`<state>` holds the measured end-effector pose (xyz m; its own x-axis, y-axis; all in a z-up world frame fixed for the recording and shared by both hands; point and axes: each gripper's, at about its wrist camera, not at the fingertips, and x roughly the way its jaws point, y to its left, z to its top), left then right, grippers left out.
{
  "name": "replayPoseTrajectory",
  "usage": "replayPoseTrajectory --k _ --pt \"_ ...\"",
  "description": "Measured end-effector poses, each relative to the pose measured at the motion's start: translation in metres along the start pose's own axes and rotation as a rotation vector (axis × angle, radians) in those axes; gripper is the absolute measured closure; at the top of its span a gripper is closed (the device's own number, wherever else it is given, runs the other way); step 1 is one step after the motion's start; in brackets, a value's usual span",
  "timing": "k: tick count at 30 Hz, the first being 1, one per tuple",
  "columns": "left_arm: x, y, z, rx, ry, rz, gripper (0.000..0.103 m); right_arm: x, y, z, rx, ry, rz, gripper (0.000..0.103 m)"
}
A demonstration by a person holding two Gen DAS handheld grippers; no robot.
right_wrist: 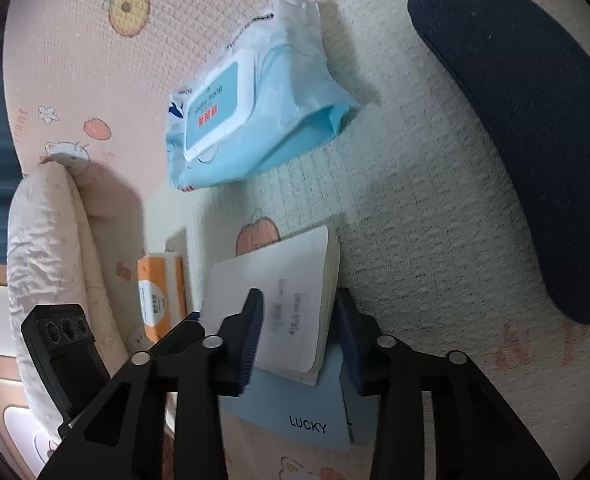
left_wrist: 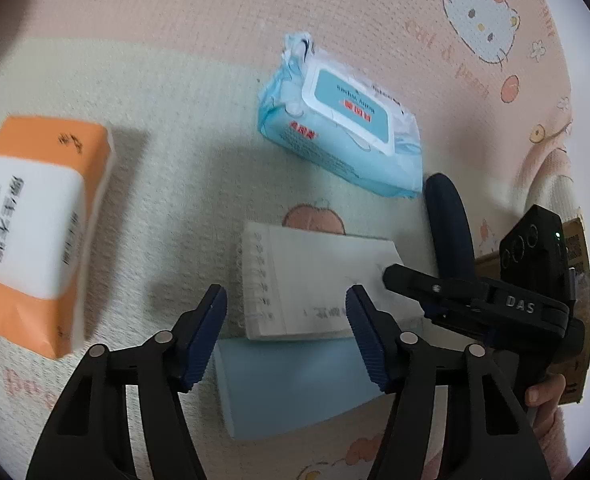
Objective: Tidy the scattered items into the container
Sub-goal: 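Grip the white spiral notebook with both grippers and lift it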
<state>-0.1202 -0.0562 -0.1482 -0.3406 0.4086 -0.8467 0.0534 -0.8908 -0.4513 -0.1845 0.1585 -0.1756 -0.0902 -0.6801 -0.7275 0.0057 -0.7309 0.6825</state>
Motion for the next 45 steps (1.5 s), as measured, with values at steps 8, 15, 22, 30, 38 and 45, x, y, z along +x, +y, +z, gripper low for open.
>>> replayPoseTrajectory --k 8,15,22,30,38,45 --pt "0.009 0.000 -0.001 -0.001 0.014 0.009 0.045 0.004 -0.001 0.004 -0.033 0.019 0.019 0.073" --pt "0.003 -0.004 -0.001 0.041 -0.014 0.041 0.054 0.003 0.007 0.001 -0.112 0.000 -0.003 0.073" --pt "-0.018 -0.020 -0.004 0.145 -0.060 0.049 0.058 -0.030 0.020 -0.010 -0.175 -0.100 -0.025 0.074" --pt "-0.027 -0.046 -0.023 0.234 -0.039 -0.015 0.058 -0.070 0.012 -0.036 -0.171 -0.170 -0.072 0.074" --pt "-0.017 -0.047 -0.041 0.262 0.048 0.017 0.059 -0.057 -0.013 -0.055 -0.078 -0.101 -0.051 0.074" --pt "-0.016 -0.043 -0.044 0.268 0.048 0.014 0.063 -0.055 -0.027 -0.055 -0.019 -0.091 0.021 0.073"
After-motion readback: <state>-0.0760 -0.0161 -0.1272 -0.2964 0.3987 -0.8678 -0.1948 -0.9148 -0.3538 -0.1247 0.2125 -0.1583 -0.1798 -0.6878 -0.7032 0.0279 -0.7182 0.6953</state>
